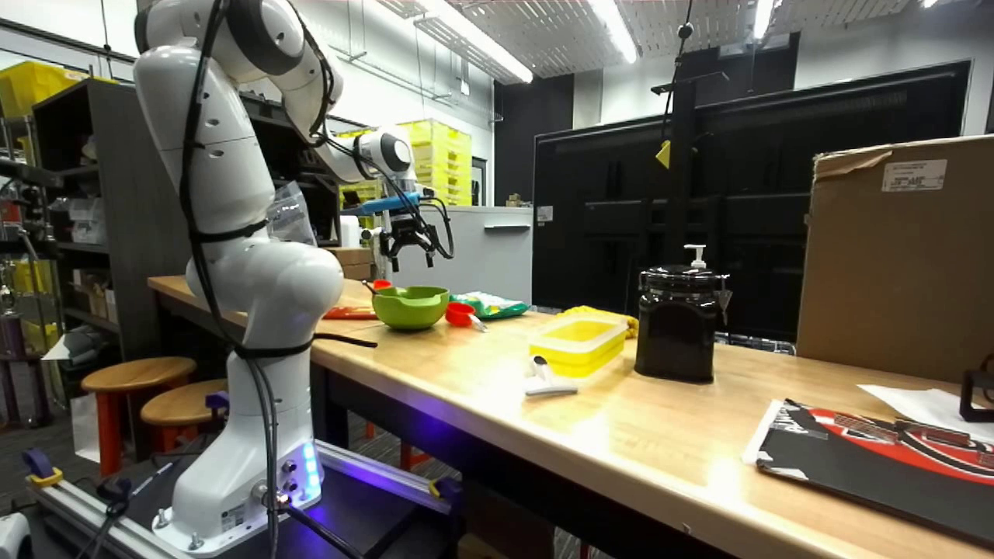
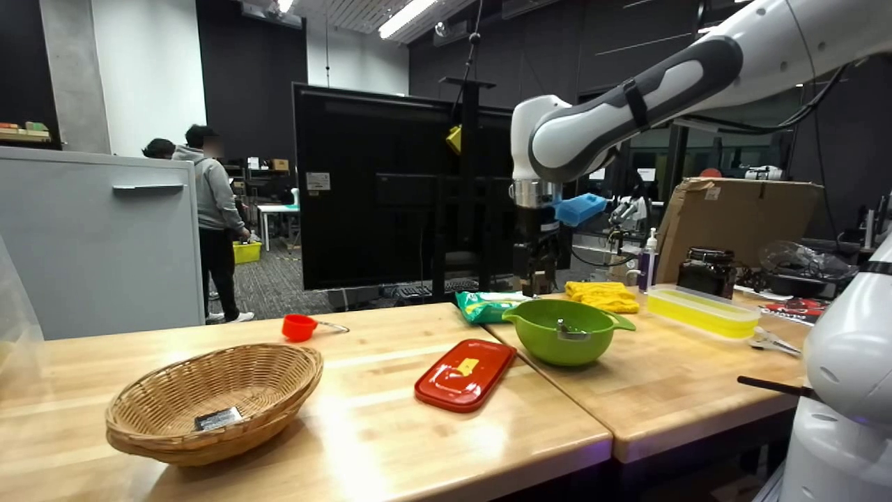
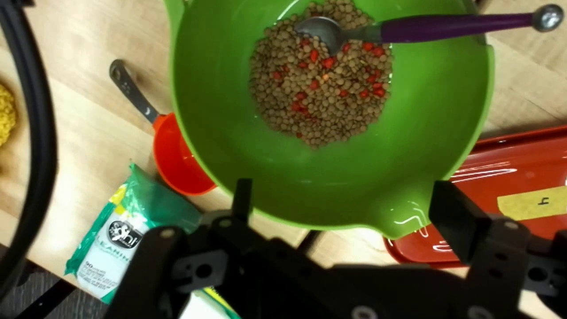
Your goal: Move the yellow cloth forwards.
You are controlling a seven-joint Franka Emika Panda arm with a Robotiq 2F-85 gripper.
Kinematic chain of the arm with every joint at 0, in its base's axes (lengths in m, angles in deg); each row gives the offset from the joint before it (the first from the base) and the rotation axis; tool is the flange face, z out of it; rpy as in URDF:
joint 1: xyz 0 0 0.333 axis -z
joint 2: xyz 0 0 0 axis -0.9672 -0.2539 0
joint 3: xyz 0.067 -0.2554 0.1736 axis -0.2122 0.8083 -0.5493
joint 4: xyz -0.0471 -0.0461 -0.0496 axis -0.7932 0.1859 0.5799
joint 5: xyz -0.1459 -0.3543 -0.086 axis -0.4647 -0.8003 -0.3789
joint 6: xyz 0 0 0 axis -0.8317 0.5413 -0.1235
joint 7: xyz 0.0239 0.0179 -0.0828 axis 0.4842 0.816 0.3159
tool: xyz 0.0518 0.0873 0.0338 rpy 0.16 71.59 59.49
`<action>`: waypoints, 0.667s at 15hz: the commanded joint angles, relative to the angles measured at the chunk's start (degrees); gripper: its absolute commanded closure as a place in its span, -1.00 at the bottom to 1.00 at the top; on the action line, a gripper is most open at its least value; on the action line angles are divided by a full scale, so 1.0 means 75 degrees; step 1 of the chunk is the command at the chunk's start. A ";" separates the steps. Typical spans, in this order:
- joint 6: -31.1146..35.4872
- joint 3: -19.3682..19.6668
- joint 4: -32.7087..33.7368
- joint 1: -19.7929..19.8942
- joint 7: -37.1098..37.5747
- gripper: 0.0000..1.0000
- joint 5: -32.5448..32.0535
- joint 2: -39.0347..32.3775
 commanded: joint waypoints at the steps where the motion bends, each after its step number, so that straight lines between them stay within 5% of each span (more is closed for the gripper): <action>1: -0.0114 0.0718 0.0372 0.0033 -0.1267 -1.00 0.0126 0.0016; 10: -0.0117 0.2140 0.0965 0.1275 -0.1272 -1.00 0.0004 -0.0247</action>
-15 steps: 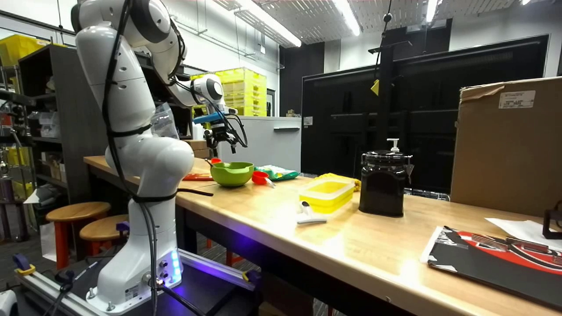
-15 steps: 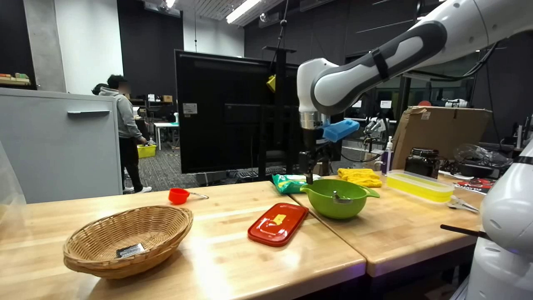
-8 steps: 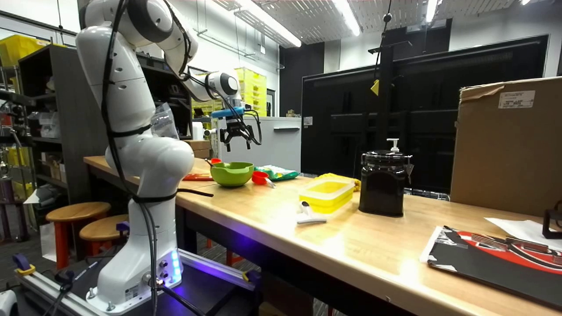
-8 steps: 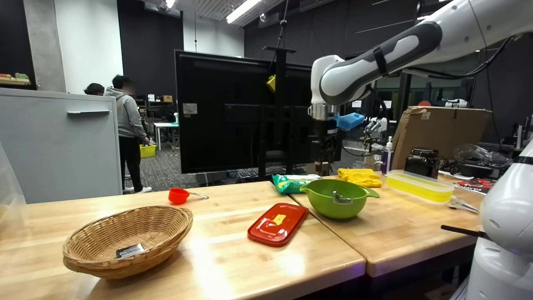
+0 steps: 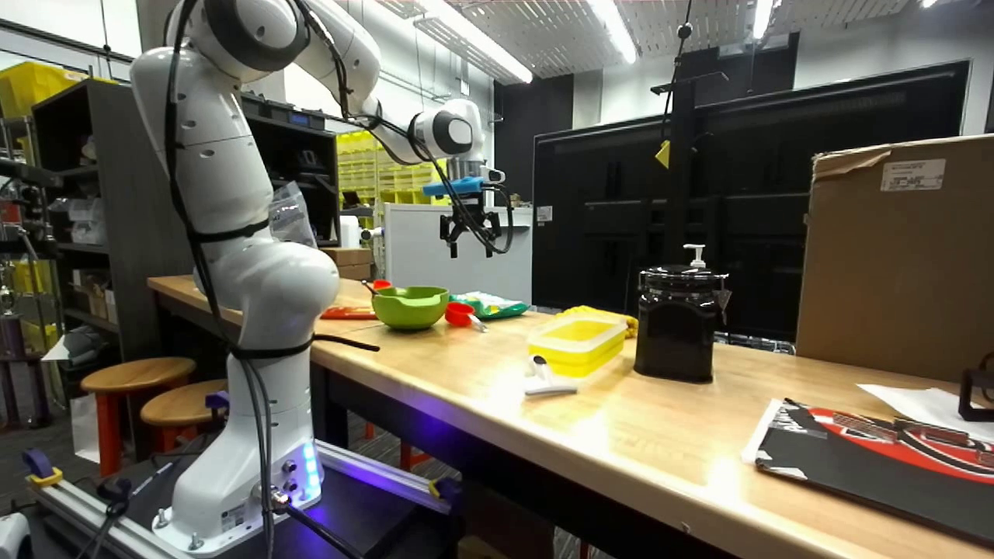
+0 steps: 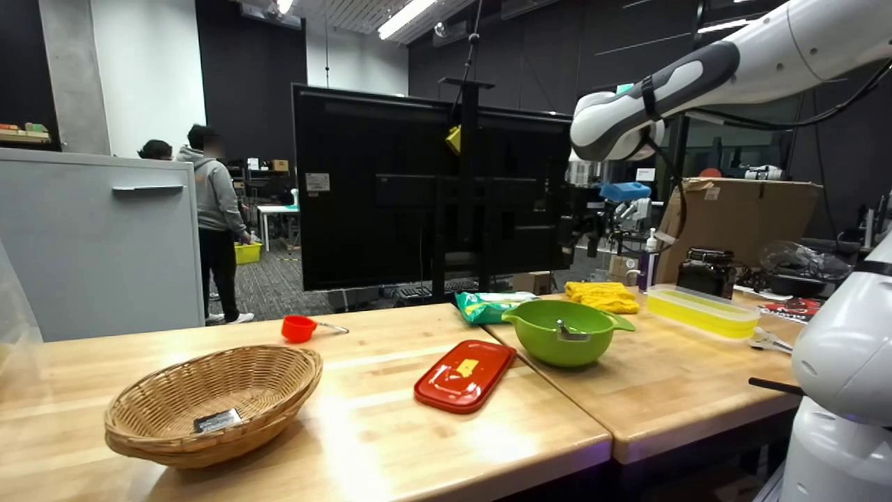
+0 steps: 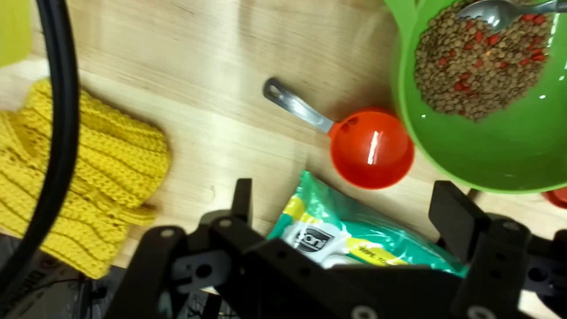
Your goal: Move the yellow cloth forwards.
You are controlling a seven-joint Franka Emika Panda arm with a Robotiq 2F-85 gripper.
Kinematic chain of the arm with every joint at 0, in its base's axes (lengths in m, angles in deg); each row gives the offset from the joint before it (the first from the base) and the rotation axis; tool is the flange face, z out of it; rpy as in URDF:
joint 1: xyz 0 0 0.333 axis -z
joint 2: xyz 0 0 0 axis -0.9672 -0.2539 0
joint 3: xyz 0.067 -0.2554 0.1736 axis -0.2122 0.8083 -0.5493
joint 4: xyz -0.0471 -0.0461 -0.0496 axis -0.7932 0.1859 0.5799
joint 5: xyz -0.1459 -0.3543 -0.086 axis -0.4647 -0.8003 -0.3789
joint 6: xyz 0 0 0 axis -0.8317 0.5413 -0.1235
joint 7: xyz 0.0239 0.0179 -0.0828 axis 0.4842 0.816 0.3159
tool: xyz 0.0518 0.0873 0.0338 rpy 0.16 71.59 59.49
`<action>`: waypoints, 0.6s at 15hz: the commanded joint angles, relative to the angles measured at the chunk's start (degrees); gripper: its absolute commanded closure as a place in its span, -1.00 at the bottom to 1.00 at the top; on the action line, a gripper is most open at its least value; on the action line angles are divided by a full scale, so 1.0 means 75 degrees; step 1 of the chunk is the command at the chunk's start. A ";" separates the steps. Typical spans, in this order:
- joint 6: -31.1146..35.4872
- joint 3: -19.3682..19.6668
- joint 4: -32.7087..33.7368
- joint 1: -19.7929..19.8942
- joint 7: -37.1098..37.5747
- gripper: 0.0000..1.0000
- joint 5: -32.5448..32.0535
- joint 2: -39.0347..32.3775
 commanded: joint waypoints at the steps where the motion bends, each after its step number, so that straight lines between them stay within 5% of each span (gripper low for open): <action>1: -0.0022 0.0083 0.0075 0.0179 -0.0009 -1.00 -0.0044 -0.0034; 9: -0.0101 0.0125 0.0235 0.0203 -0.0264 -1.00 -0.0098 -0.0178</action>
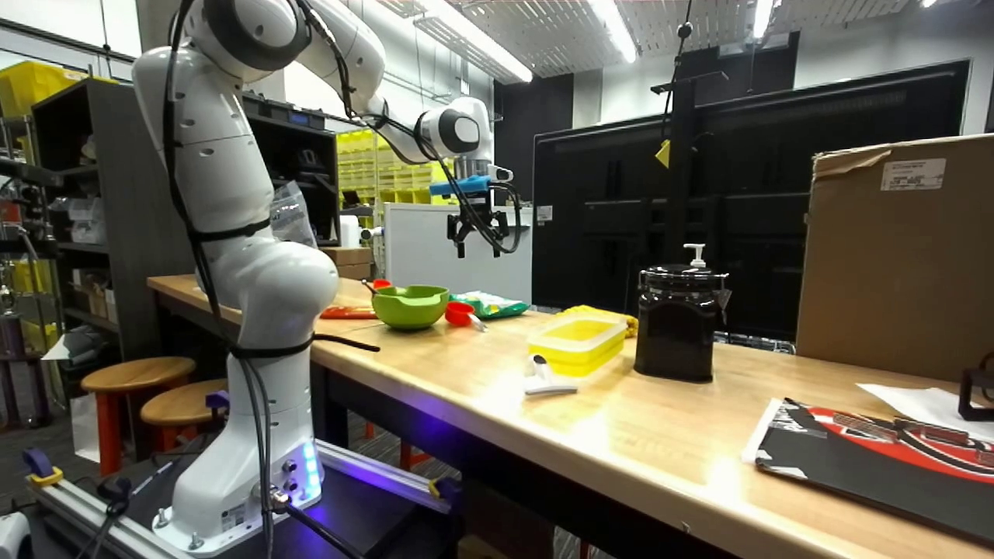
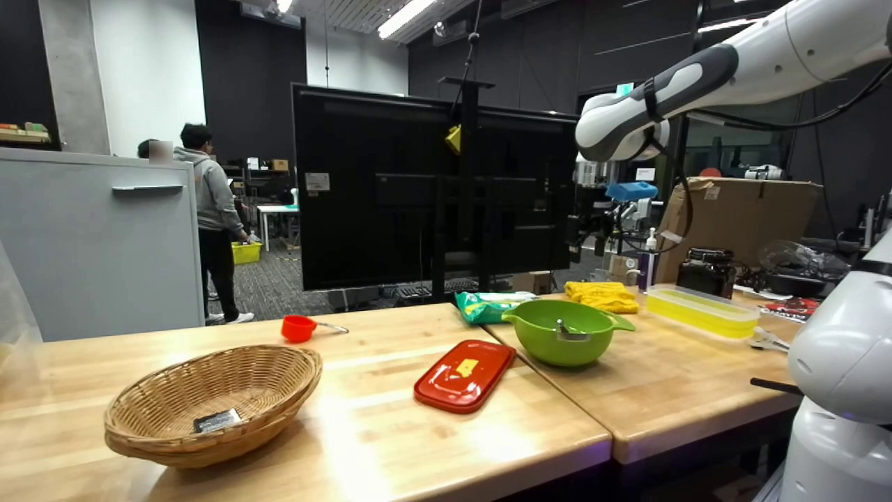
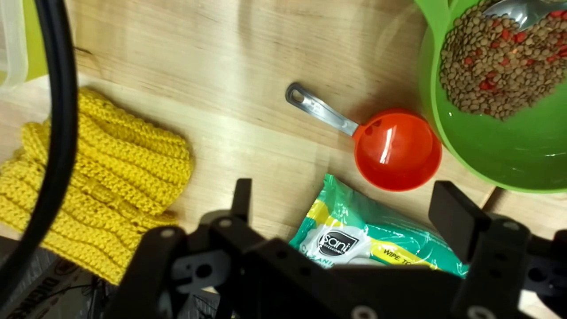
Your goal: Move the yellow cloth forwards.
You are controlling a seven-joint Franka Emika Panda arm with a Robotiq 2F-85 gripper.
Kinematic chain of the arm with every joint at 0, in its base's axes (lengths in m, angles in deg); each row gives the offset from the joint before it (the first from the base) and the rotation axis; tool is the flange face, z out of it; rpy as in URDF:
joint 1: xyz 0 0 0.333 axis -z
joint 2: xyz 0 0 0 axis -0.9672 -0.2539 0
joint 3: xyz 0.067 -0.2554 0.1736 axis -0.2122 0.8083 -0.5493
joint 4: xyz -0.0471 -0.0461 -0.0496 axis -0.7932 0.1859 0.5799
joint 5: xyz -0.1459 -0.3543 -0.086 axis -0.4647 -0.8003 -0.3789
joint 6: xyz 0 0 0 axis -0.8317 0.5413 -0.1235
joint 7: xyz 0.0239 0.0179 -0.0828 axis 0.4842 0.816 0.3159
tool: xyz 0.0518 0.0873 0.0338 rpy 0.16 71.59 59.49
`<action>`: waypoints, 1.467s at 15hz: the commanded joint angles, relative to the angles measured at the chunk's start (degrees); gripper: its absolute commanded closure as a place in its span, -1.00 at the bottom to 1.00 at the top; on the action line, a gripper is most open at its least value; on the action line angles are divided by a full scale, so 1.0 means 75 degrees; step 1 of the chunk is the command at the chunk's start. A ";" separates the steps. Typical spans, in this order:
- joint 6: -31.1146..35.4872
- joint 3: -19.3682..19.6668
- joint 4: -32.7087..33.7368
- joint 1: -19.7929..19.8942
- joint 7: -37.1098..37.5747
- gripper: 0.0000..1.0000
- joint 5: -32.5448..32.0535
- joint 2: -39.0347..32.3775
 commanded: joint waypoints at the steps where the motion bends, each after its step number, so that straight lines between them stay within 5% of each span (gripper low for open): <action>1: -0.0146 0.0095 0.0256 0.0002 -0.0382 -1.00 0.0024 -0.0168; 10: -0.0070 0.0544 0.1490 0.0223 -0.1245 -1.00 0.0090 -0.1758; 18: -0.0151 0.0794 0.3319 0.0970 -0.2537 -1.00 0.0642 -0.3478; 19: 0.0028 0.0696 0.2813 0.0940 -0.2219 -1.00 0.0456 -0.3148; 22: 0.0003 0.0686 0.3168 0.1077 -0.2386 -1.00 0.0521 -0.3459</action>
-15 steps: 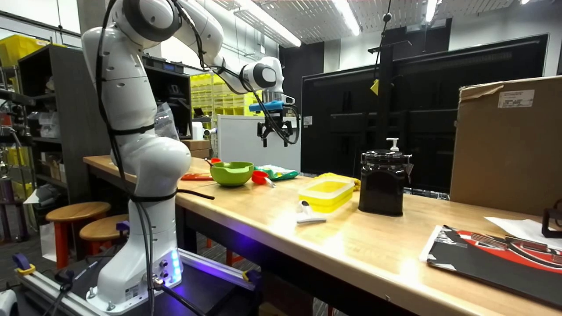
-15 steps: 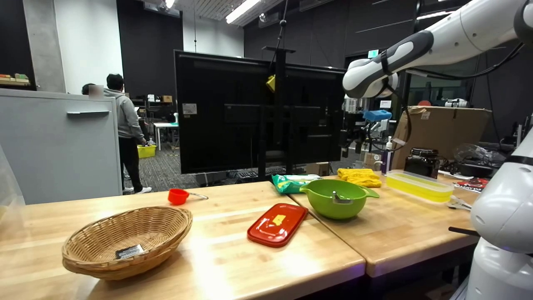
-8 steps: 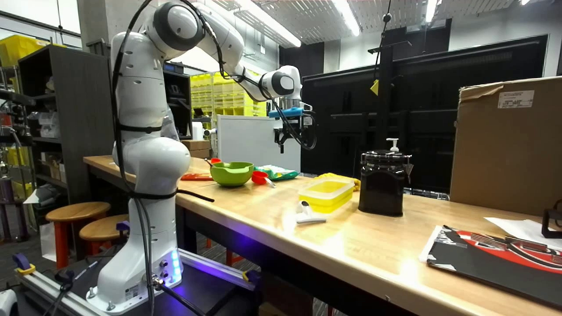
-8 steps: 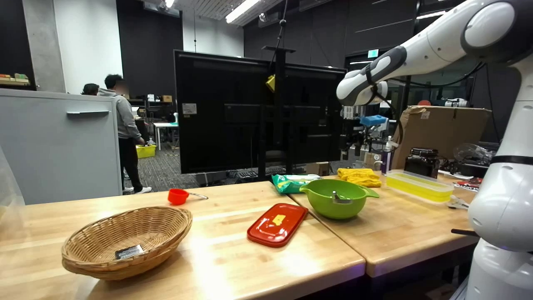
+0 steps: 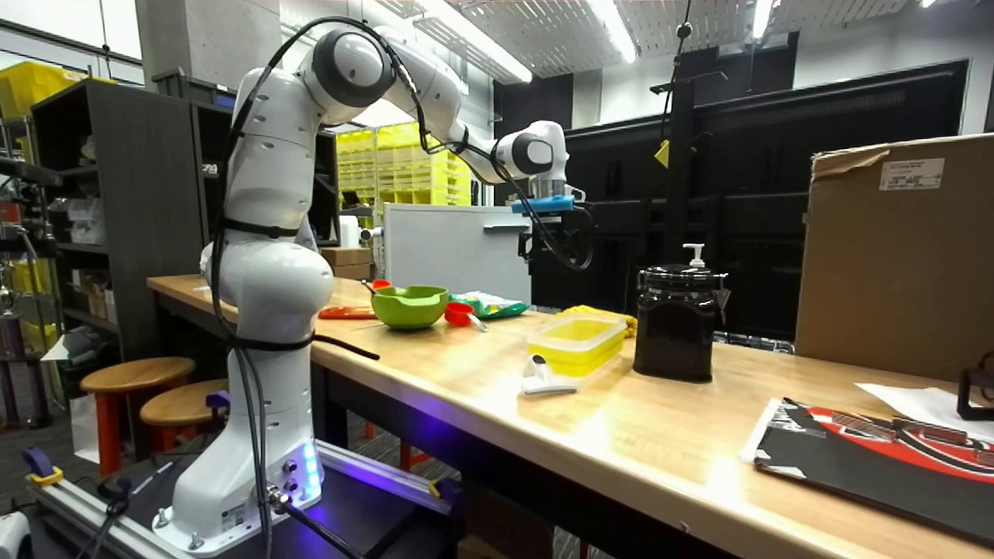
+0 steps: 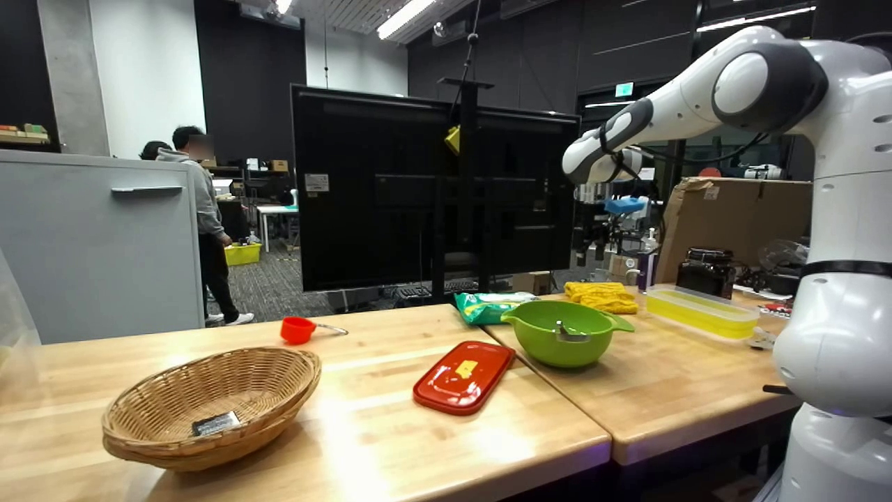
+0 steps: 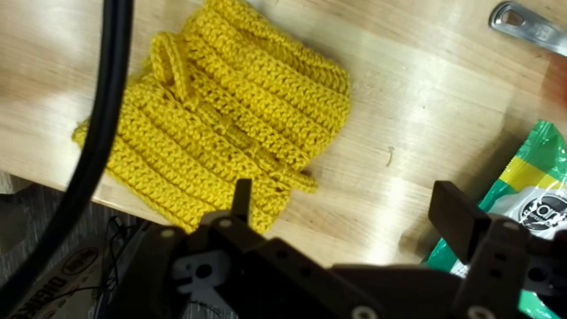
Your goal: Move the yellow cloth forwards.
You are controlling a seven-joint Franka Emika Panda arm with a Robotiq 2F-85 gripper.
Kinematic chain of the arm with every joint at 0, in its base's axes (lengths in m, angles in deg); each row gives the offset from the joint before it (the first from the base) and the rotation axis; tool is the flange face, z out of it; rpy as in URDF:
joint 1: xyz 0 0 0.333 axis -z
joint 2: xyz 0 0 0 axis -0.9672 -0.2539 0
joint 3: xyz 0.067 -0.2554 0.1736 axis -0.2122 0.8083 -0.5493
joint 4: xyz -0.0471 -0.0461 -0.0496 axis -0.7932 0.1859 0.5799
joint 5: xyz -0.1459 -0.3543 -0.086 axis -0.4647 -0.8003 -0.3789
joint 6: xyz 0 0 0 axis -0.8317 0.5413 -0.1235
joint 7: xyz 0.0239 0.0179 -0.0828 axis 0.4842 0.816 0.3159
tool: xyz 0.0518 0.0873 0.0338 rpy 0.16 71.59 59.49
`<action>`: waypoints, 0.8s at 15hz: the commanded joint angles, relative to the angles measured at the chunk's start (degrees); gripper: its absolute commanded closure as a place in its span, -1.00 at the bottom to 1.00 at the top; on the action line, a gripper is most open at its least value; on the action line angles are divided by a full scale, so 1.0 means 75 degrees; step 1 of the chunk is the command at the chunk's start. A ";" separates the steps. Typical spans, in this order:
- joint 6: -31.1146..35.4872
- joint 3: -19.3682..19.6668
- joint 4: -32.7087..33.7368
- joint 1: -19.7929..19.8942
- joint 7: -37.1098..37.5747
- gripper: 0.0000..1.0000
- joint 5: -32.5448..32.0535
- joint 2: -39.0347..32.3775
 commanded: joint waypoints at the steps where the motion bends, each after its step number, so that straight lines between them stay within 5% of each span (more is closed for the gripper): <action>1: -0.0034 -0.0140 0.0058 0.0132 0.0005 -1.00 -0.0013 -0.0030; 12: -0.0271 -0.0114 0.0823 0.0741 -0.0332 -1.00 0.0366 -0.1140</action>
